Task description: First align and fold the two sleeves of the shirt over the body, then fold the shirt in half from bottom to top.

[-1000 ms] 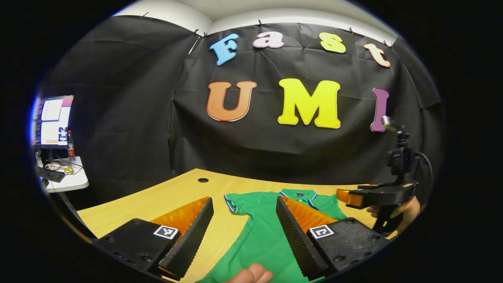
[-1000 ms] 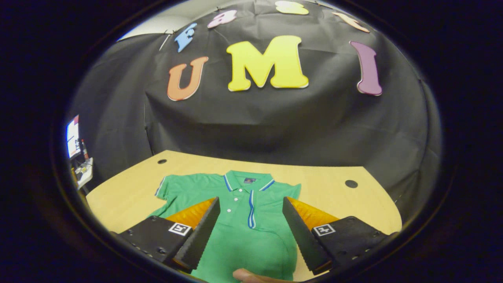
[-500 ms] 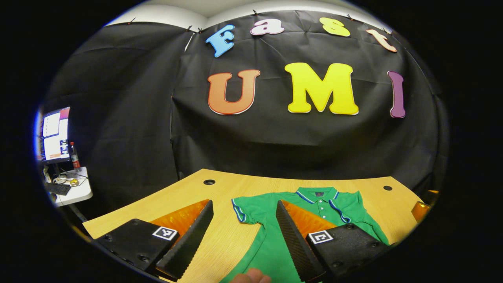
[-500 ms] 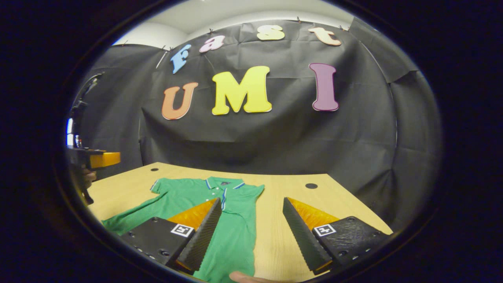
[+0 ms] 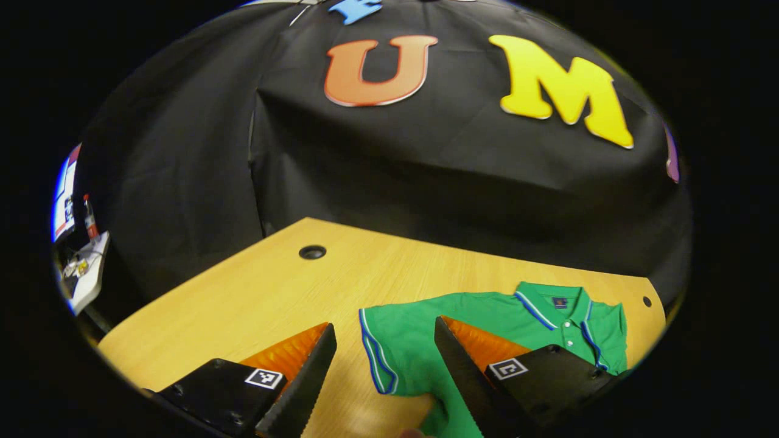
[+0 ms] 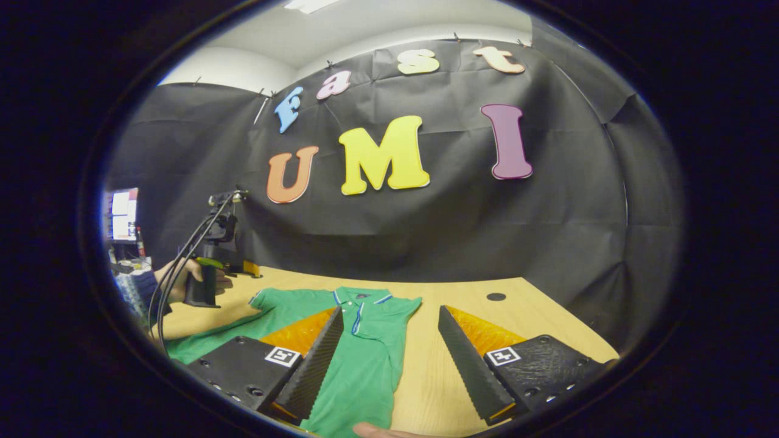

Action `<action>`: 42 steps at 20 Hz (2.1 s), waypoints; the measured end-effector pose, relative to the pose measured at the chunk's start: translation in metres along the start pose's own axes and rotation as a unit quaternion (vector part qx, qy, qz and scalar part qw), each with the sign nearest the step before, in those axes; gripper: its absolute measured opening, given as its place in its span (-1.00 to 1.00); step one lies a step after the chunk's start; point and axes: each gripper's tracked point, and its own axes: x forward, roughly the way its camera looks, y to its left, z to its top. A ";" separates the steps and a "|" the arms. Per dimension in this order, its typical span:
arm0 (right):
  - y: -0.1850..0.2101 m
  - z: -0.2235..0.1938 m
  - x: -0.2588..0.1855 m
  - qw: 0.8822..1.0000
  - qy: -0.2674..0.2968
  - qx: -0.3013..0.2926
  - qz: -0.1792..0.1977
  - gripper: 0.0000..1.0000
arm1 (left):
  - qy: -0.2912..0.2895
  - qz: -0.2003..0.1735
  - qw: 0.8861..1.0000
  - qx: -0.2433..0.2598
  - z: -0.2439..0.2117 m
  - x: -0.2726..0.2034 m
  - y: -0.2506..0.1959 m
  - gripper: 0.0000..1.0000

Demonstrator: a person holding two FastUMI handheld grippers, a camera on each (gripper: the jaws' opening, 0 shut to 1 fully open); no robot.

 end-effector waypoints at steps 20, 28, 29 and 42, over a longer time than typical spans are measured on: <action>-0.004 -0.003 0.003 0.999 0.003 0.033 0.001 0.90 | 0.072 0.000 0.995 0.071 -0.030 0.073 -0.011 -0.83; -0.009 -0.002 0.003 0.998 0.003 0.059 0.003 0.89 | 0.039 -0.010 0.994 0.102 0.003 0.052 -0.047 -0.84; -0.010 -0.002 0.002 0.998 0.003 0.061 0.003 0.83 | 0.038 -0.011 0.994 0.102 0.004 0.050 -0.054 -0.84; -0.016 -0.001 0.001 0.997 0.006 0.078 -0.001 0.83 | 0.026 -0.078 0.985 0.153 -0.002 0.012 -0.177 -0.82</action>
